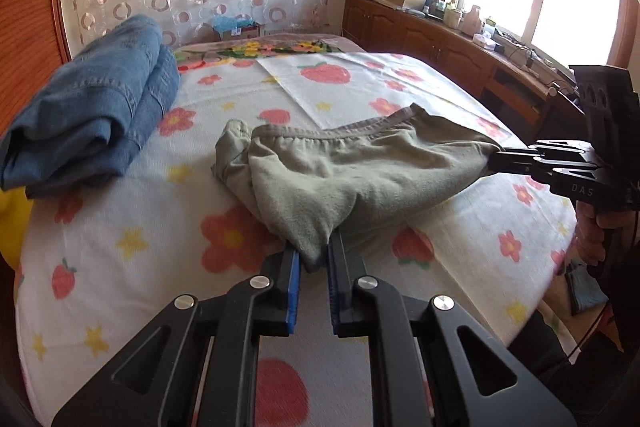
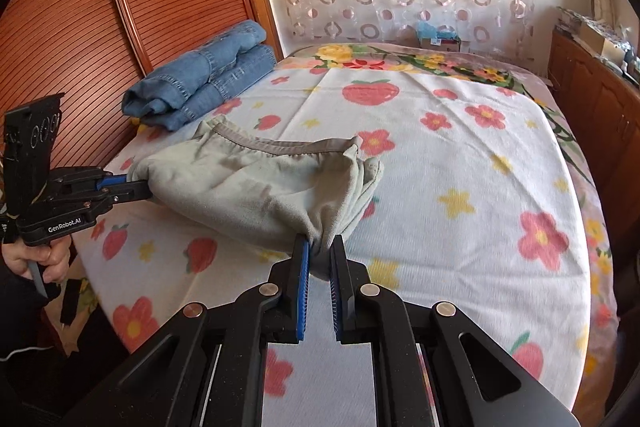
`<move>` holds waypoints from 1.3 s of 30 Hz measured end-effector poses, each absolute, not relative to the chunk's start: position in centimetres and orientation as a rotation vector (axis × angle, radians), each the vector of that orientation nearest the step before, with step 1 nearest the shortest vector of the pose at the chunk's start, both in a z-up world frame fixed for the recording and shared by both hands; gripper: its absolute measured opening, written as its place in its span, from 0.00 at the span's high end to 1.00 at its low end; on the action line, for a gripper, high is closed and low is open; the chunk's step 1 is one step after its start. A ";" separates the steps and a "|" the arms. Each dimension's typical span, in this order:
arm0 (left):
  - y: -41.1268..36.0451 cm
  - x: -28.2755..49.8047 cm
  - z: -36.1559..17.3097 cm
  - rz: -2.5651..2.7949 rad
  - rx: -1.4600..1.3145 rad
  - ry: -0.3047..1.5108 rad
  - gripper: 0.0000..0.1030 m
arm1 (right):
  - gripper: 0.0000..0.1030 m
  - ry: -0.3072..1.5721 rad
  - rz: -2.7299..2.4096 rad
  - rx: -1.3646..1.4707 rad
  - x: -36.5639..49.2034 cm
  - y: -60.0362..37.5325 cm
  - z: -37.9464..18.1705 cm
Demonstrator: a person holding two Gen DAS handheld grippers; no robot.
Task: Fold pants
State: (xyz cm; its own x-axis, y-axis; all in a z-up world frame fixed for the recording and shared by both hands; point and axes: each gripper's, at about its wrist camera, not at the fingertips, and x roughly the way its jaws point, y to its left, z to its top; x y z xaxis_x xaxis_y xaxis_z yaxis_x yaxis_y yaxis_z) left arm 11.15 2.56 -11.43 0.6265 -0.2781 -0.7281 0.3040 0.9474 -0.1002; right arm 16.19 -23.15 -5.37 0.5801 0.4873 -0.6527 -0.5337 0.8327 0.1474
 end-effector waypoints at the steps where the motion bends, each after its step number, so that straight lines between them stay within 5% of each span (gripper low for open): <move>1: 2.5 10.9 -11.5 -0.332 0.036 0.831 0.87 | 0.91 0.747 0.602 -0.061 15.8 -23.5 -5.4; 28: 3.5 8.1 -10.9 -0.331 0.038 0.861 0.84 | 0.91 0.779 0.595 -0.062 14.7 -23.3 -6.2; 39: 4.6 10.2 -9.3 -0.262 0.007 0.812 0.42 | 0.87 0.716 0.575 -0.071 13.5 -24.2 -4.3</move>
State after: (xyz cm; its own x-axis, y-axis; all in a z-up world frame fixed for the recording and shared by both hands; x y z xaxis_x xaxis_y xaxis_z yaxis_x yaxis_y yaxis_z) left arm 10.21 4.60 -9.29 0.6576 -0.2286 -0.7178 0.2338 0.9677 -0.0940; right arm 13.51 -24.18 -4.27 0.6075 0.4735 -0.6377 -0.5206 0.8437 0.1305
